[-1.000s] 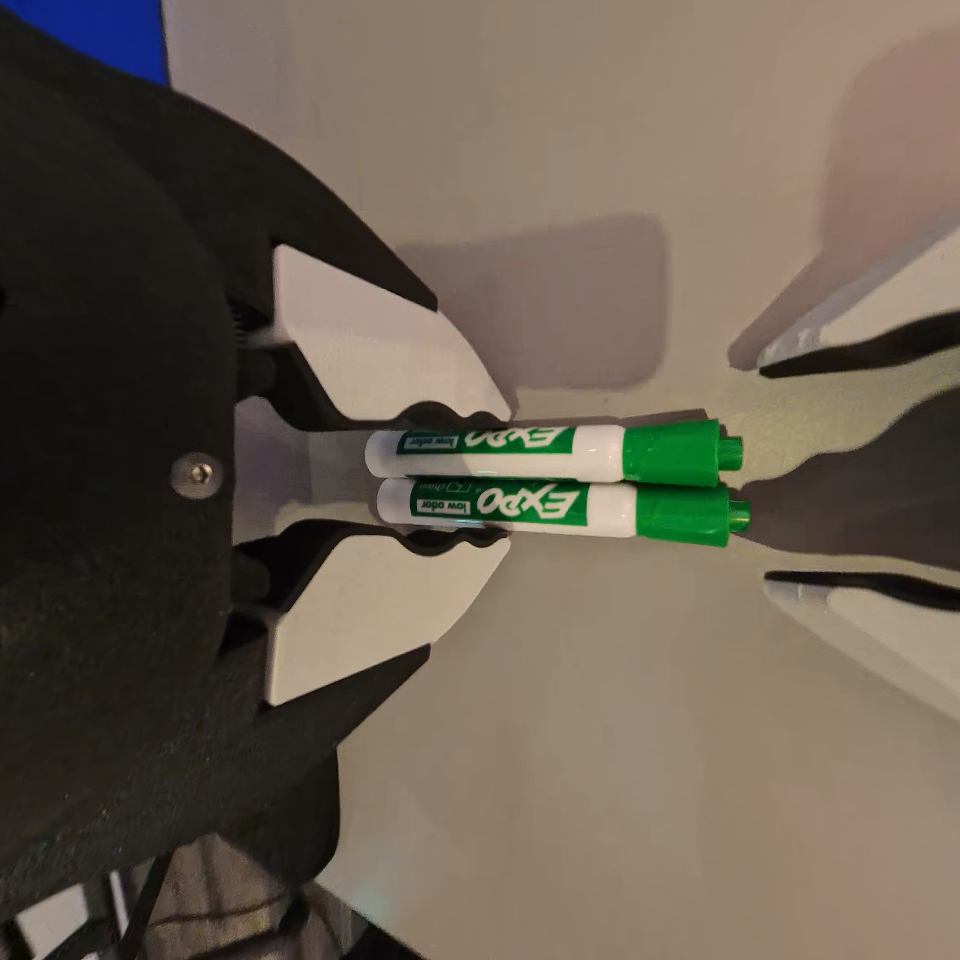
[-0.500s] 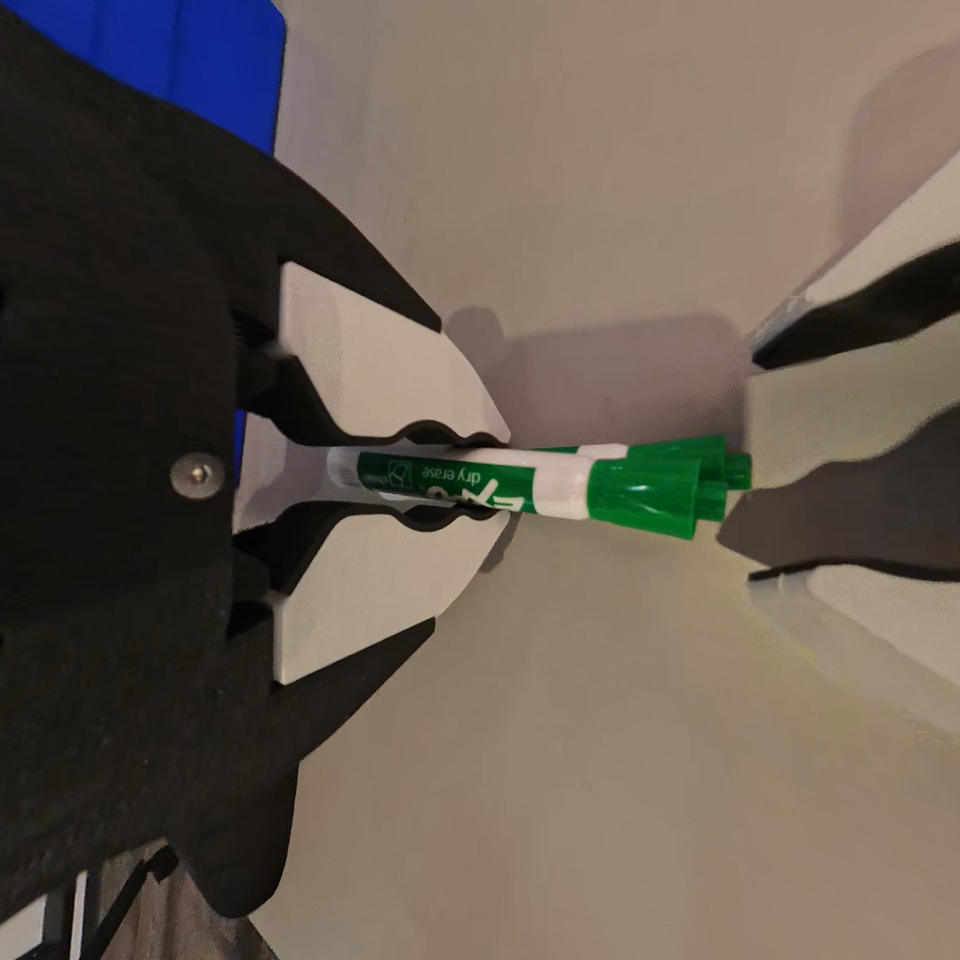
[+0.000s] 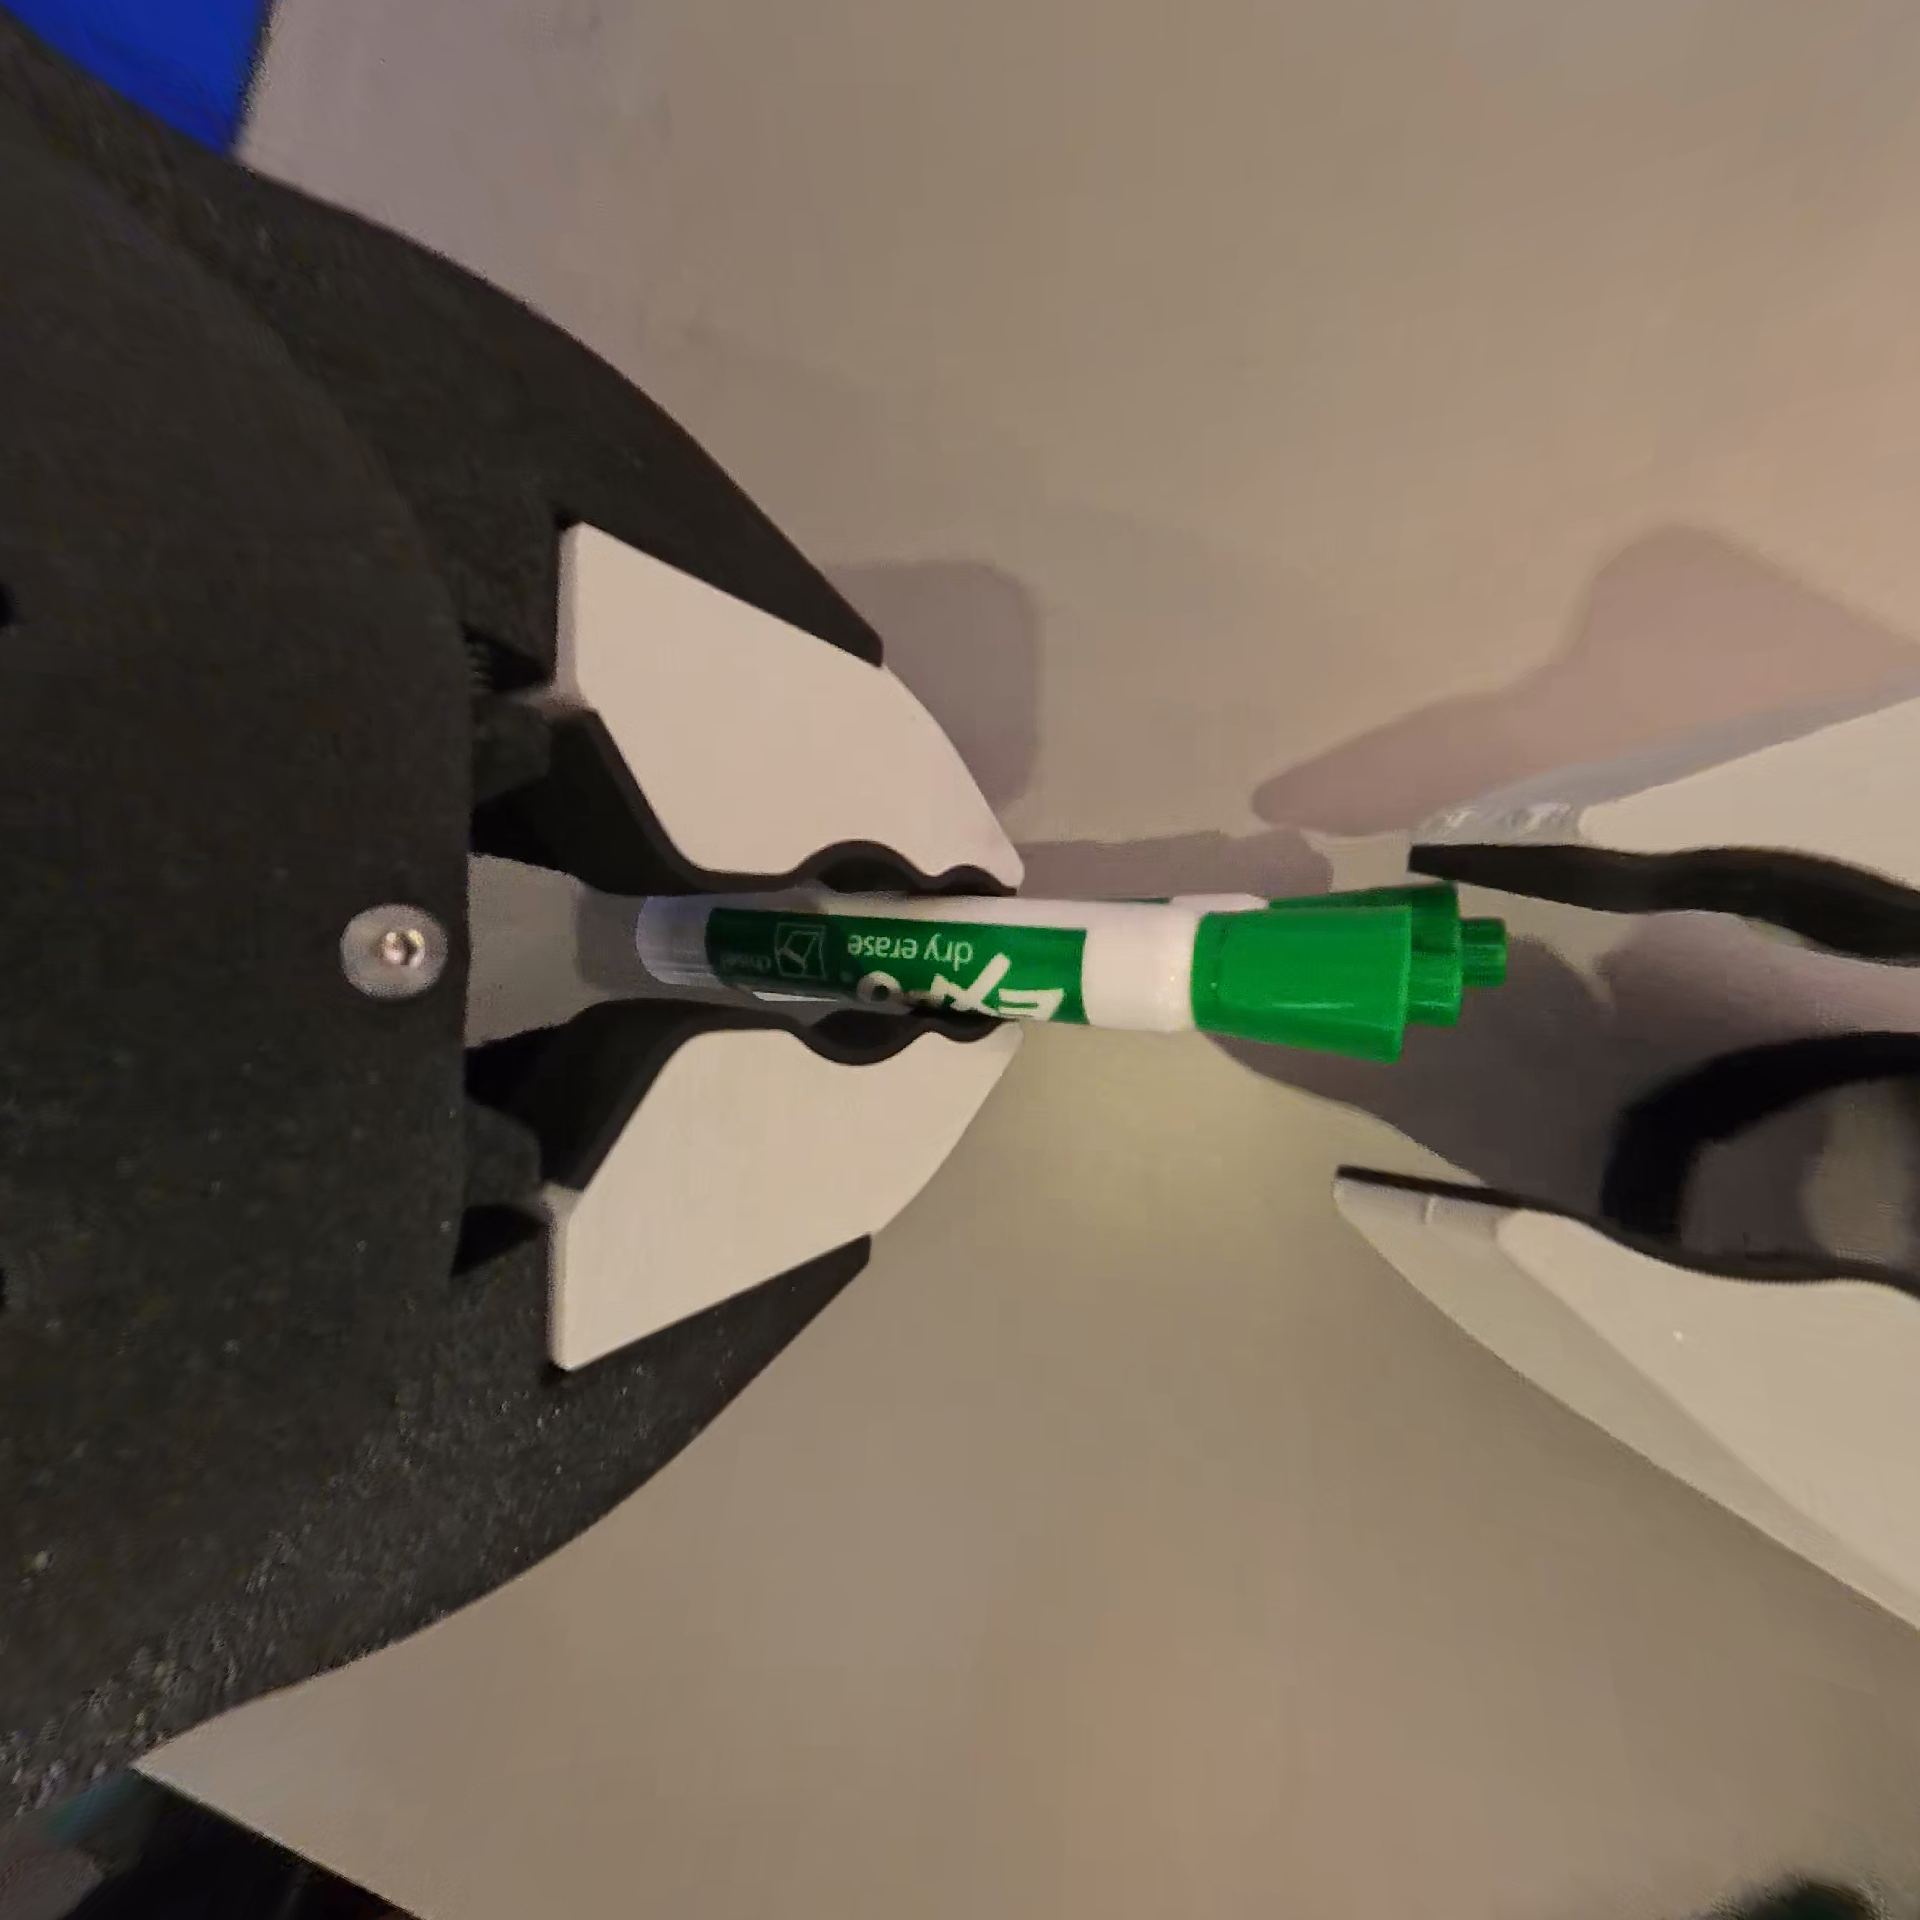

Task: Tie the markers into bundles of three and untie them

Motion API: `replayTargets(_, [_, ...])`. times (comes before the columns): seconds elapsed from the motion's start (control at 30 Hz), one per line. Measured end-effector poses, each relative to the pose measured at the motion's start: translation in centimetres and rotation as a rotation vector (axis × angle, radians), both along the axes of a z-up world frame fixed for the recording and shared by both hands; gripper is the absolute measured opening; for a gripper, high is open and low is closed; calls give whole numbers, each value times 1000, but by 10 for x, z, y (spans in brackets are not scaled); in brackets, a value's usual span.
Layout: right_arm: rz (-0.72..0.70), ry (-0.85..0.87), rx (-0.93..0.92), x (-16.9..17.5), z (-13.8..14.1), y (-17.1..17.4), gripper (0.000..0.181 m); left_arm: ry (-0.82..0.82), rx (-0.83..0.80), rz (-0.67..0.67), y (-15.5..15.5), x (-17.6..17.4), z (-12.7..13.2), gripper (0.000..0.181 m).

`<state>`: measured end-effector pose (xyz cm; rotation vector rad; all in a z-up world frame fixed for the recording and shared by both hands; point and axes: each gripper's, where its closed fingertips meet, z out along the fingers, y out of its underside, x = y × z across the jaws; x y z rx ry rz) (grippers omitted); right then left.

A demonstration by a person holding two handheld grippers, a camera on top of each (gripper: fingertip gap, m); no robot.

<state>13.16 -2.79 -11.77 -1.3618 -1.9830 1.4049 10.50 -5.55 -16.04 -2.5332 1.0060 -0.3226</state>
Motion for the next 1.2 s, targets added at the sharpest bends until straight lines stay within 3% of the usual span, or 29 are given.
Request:
replayTargets(0.13, [-40,66,-11,4,18,12,41,-170,111,83,10,6,8,18])
replayTargets(0.27, [-65,125,-16,8,37,20,41,-435,342,150,24,15,36,18])
replayTargets(0.47, [-38,130,-14,9,40,14,39,-553,515,119,28,31,42,18])
replayTargets(0.53, [-10,119,-22,9,37,8,25,-513,519,112,30,34,39,18])
replayTargets(0.7, [33,117,-22,4,36,-8,26,-538,559,64,24,45,45,18])
replayTargets(1.0, [46,145,58,-17,42,-34,38,-560,648,133,7,23,57,18])
replayTargets(1.2, [10,202,62,-27,55,-42,27,-554,671,123,-2,22,59,18])
